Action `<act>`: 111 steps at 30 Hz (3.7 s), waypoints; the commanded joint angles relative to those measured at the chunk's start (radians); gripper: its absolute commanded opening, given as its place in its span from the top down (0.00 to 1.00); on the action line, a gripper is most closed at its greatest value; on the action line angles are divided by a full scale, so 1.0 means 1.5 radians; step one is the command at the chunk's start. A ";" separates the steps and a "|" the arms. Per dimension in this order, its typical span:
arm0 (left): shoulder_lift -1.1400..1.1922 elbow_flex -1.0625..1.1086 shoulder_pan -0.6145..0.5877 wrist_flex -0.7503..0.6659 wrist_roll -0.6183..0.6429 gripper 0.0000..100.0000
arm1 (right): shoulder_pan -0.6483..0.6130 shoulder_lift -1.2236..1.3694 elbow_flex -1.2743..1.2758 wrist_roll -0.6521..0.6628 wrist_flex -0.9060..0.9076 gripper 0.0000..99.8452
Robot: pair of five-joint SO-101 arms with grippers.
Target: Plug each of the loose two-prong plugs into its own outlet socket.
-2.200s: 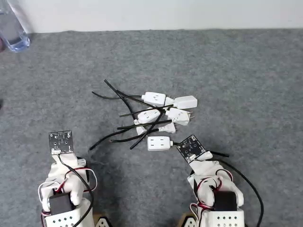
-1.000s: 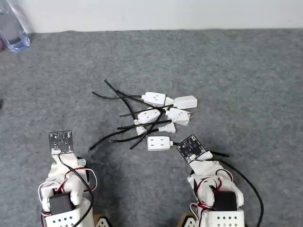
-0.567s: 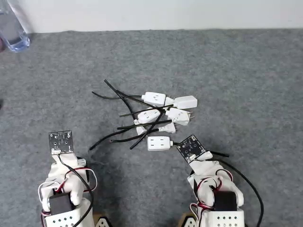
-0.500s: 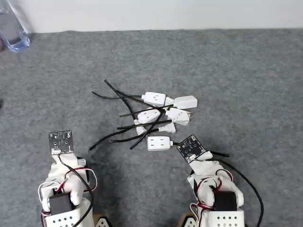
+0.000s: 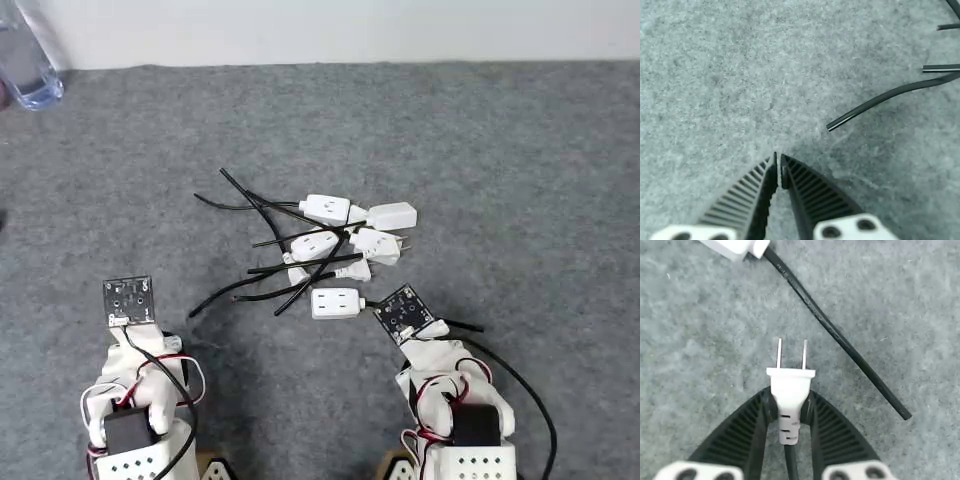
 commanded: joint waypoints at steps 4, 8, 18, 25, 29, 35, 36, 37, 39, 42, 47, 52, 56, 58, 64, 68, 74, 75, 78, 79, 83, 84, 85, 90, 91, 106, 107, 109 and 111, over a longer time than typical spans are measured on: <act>-0.008 -0.012 0.000 0.003 -0.005 0.99 | 0.007 -0.007 0.009 -0.004 0.004 0.99; -0.008 -0.012 0.000 0.003 -0.005 0.99 | 0.007 -0.007 0.009 -0.004 0.004 0.99; -0.008 -0.012 0.000 0.003 -0.005 0.99 | 0.007 -0.007 0.009 -0.004 0.004 0.99; -0.008 -0.012 0.000 0.003 -0.005 0.99 | 0.007 -0.007 0.009 -0.004 0.004 0.99; -0.008 -0.012 0.000 0.003 -0.005 0.99 | 0.007 -0.007 0.009 -0.004 0.004 0.99; -0.008 -0.012 0.000 0.003 -0.005 0.99 | 0.007 -0.007 0.009 -0.004 0.004 0.99; -0.008 -0.012 0.000 0.003 -0.005 0.99 | 0.007 -0.007 0.009 -0.004 0.004 0.99; -0.008 -0.012 0.000 0.003 -0.005 0.99 | 0.007 -0.007 0.009 -0.004 0.004 0.99; -0.008 -0.012 0.000 0.003 -0.005 0.99 | 0.007 -0.007 0.009 -0.004 0.004 0.99; -0.008 -0.012 0.000 0.003 -0.005 0.99 | 0.007 -0.007 0.009 -0.004 0.004 0.99; -0.008 -0.012 0.000 0.003 -0.005 0.99 | 0.007 -0.007 0.009 -0.004 0.004 0.99; -0.008 -0.012 0.000 0.003 -0.005 0.99 | 0.007 -0.007 0.009 -0.004 0.004 0.99; -0.008 -0.012 0.000 0.003 -0.005 0.99 | 0.007 -0.007 0.009 -0.004 0.004 0.99; -0.008 -0.012 0.000 0.003 -0.005 0.99 | 0.007 -0.007 0.009 -0.004 0.004 0.99; -0.008 -0.012 0.000 0.003 -0.005 0.99 | 0.007 -0.007 0.009 -0.004 0.004 0.99; -0.008 -0.012 0.000 0.003 -0.005 0.99 | 0.007 -0.007 0.009 -0.004 0.004 0.99; -0.008 -0.012 0.000 0.003 -0.005 0.99 | 0.007 -0.007 0.009 -0.004 0.004 0.99; -0.008 -0.012 0.000 0.003 -0.005 0.99 | 0.007 -0.007 0.009 -0.004 0.004 0.99; -0.008 -0.012 0.000 0.003 -0.005 0.99 | 0.007 -0.007 0.009 -0.004 0.004 0.99; -0.008 -0.012 0.000 0.003 -0.005 0.99 | 0.007 -0.007 0.009 -0.004 0.004 0.99; -0.008 -0.012 0.000 0.003 -0.005 0.99 | 0.007 -0.007 0.009 -0.004 0.004 0.99; -0.008 -0.012 0.000 0.003 -0.005 0.99 | 0.007 -0.007 0.009 -0.004 0.004 0.99; -0.008 -0.012 0.000 0.003 -0.005 0.99 | 0.007 -0.007 0.009 -0.004 0.004 0.99; -0.008 -0.012 0.000 0.003 -0.005 0.99 | 0.008 -0.007 0.009 -0.004 0.004 0.99; -0.008 -0.012 0.000 0.003 -0.005 0.99 | 0.007 -0.007 0.009 -0.004 0.004 0.99; -0.010 -0.013 0.146 -0.185 -0.004 0.99 | 0.008 -0.007 0.009 -0.004 0.004 0.99; -0.010 -0.012 0.149 -0.202 -0.004 0.99 | 0.008 -0.007 0.009 -0.004 0.004 0.99; -0.010 -0.012 0.152 -0.226 -0.004 0.99 | 0.007 -0.007 0.009 -0.004 0.004 0.99; -0.009 -0.012 0.154 -0.233 -0.004 0.99 | 0.007 -0.007 0.009 -0.004 0.004 0.99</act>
